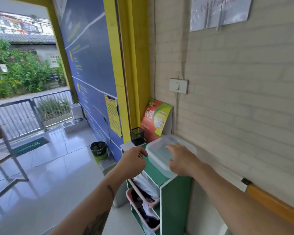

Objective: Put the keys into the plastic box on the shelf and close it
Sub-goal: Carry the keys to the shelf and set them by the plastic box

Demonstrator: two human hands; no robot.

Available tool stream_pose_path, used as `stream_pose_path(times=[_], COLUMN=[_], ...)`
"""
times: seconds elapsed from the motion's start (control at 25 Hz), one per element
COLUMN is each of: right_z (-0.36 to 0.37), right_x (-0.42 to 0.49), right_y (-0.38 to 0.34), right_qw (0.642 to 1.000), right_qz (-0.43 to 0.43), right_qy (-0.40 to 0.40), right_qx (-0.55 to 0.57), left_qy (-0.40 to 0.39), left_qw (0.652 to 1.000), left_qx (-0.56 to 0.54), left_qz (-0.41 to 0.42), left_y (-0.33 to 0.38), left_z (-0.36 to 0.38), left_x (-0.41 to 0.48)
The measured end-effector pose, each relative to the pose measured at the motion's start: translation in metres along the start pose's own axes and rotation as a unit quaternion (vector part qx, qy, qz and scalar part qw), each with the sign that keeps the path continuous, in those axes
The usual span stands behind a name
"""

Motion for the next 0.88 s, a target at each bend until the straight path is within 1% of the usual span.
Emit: stream_pose_path(times=[0.08, 0.32, 0.48, 0.6, 0.72, 0.88], right_z=[0.008, 0.039, 0.061, 0.083, 0.11, 0.116], right_x=[0.024, 0.12, 0.172, 0.198, 0.211, 0.214], right_y=[0.011, 0.034, 0.039, 0.04, 0.041, 0.038], right_qw=[1.0, 0.995, 0.987, 0.979, 0.972, 0.966], right_qz=[0.022, 0.098, 0.15, 0.195, 0.222, 0.244], right_qy=[-0.004, 0.001, -0.016, -0.04, -0.069, -0.056], right_qx=[-0.009, -0.037, -0.047, -0.036, -0.045, -0.067], left_qy=[-0.022, -0.09, -0.135, -0.179, -0.203, -0.229], left_qw=[1.0, 0.994, 0.989, 0.98, 0.966, 0.937], left_qx=[-0.005, -0.011, 0.009, 0.048, 0.115, 0.219], left_qz=[0.018, 0.064, 0.067, 0.075, 0.116, 0.151], left_y=[0.001, -0.03, -0.059, -0.078, -0.091, -0.107], left_z=[0.003, 0.013, 0.018, 0.038, 0.069, 0.101], left_x=[0.04, 0.176, 0.253, 0.297, 0.319, 0.328])
Point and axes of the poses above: each hand's wrist, its own x-axis towards the middle knuckle, its own z-axis out of the palm, y = z × x, the point moved 6 cm from there along x, towards the middle knuckle, and after that the axes turned 9 degrees about -z, right-handed, at the moved point
